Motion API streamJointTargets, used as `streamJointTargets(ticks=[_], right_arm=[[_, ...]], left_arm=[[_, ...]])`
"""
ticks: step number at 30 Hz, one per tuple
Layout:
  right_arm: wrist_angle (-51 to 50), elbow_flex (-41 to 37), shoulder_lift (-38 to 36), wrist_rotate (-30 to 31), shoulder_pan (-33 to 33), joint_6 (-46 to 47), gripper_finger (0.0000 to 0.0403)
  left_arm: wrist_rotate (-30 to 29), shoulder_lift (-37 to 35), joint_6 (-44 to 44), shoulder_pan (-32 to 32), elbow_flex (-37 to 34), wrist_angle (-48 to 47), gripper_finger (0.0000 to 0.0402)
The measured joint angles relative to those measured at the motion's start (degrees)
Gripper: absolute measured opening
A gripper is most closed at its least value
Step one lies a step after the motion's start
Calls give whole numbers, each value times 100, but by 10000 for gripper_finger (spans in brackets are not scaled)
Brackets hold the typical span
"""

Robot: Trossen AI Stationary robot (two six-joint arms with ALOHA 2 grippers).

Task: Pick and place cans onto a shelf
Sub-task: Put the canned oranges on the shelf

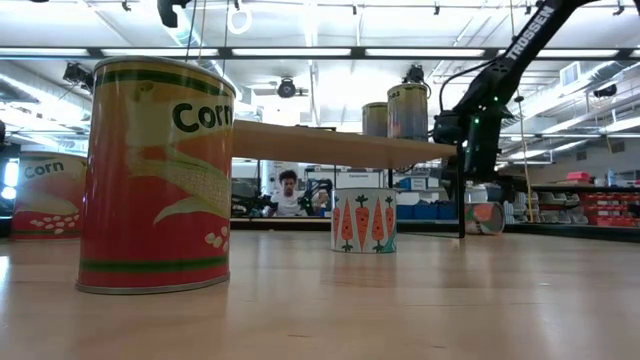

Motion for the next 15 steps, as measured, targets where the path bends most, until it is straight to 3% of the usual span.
streamJointTargets(ticks=[9, 15], right_arm=[[-385, 2, -495, 479, -15, 142, 359], [-589, 2, -850, 571, 75, -514, 379]], left_arm=[[0, 0, 8, 0, 0, -6, 206], [0, 0, 107, 0, 0, -13, 206]])
